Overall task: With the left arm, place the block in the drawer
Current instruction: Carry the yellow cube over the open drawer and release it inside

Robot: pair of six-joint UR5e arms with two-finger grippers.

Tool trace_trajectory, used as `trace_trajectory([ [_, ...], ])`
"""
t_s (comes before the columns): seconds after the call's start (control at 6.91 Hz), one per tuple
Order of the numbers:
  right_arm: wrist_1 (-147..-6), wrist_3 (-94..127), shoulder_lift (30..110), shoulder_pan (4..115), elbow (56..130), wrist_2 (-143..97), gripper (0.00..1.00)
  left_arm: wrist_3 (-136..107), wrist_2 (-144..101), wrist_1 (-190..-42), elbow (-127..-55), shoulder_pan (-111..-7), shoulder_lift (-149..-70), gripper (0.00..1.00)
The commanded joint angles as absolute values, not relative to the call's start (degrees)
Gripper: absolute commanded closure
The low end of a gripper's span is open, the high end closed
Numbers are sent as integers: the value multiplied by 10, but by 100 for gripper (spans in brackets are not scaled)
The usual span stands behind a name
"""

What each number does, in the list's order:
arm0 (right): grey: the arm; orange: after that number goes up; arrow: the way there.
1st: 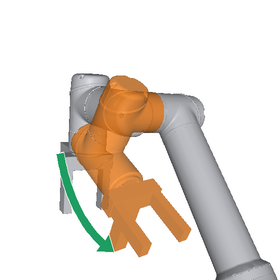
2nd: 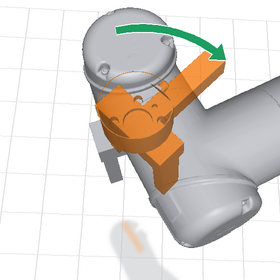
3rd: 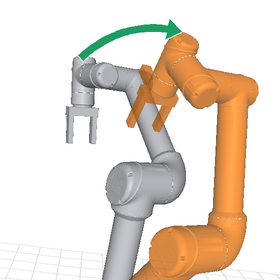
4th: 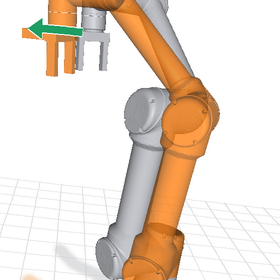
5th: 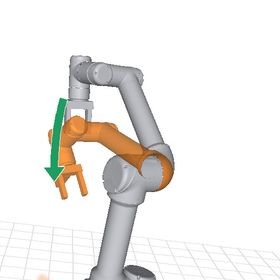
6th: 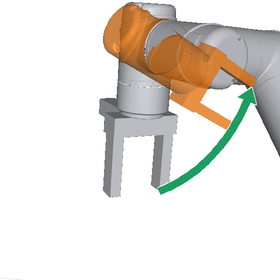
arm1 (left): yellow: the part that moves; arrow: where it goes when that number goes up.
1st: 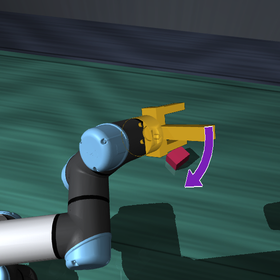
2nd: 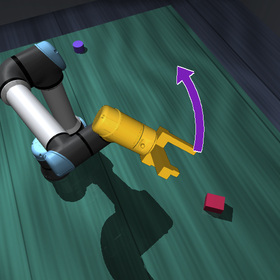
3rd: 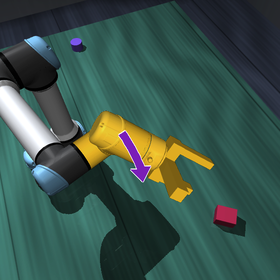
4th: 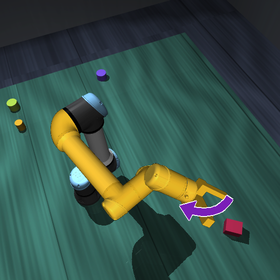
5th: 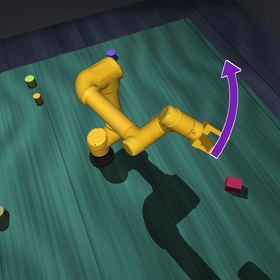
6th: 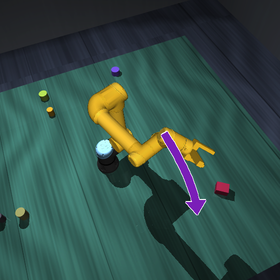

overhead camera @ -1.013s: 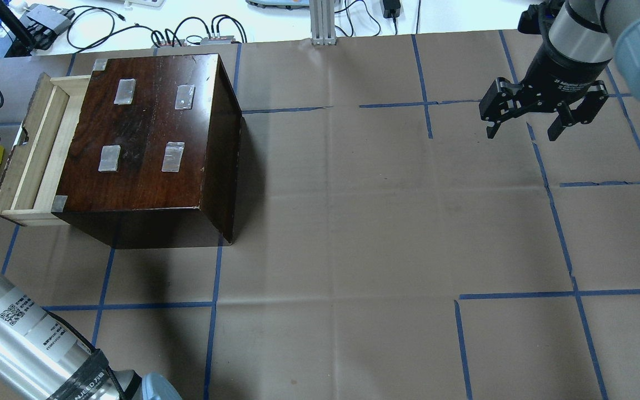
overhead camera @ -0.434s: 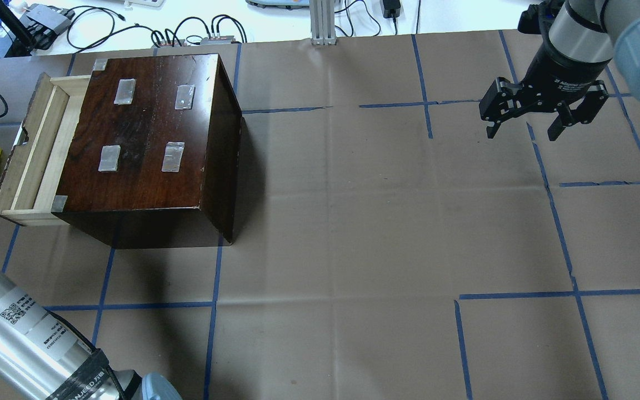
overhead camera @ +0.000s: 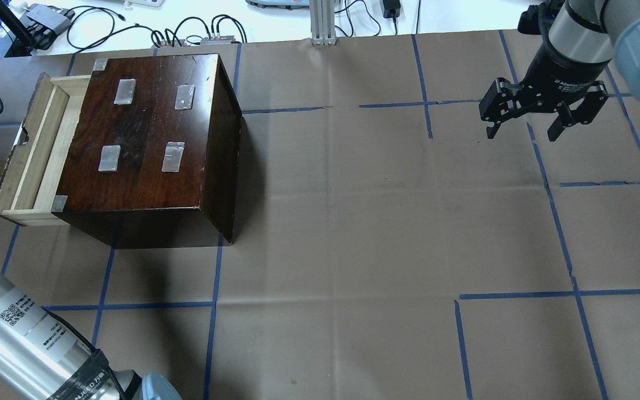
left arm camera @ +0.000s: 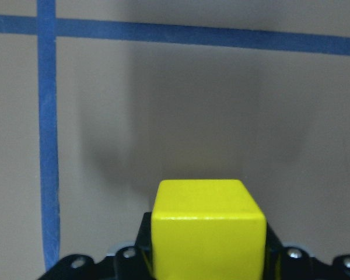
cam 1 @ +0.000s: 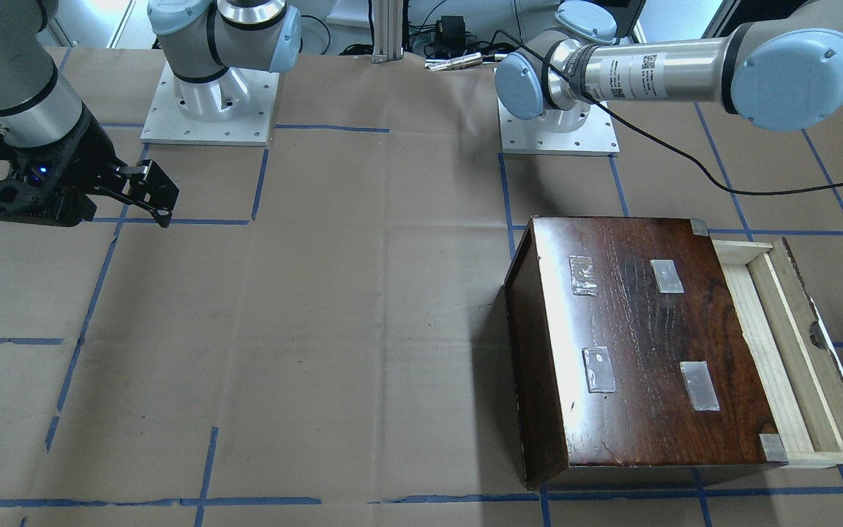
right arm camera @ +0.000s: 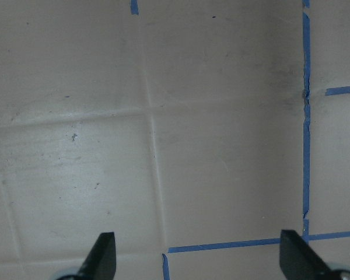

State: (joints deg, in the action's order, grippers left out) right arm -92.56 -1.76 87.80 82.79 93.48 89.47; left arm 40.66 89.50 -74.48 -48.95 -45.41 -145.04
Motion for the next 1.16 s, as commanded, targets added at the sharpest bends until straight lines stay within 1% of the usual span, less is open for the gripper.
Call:
trace_trajectory([
  [0.0, -926, -18, 878, 828, 935, 895, 0, 410, 896, -791, -490, -454, -1393, 71],
  [0.43, -926, -18, 878, 828, 934, 895, 0, 402, 894, -893, -513, -459, -1286, 73],
  [0.58, -926, -18, 878, 828, 935, 895, 0, 384, 889, -913, -536, -471, -1255, 73],
  [1.01, -926, -18, 878, 828, 935, 895, 0, 293, 883, -905, -681, -554, -1134, 74],
])
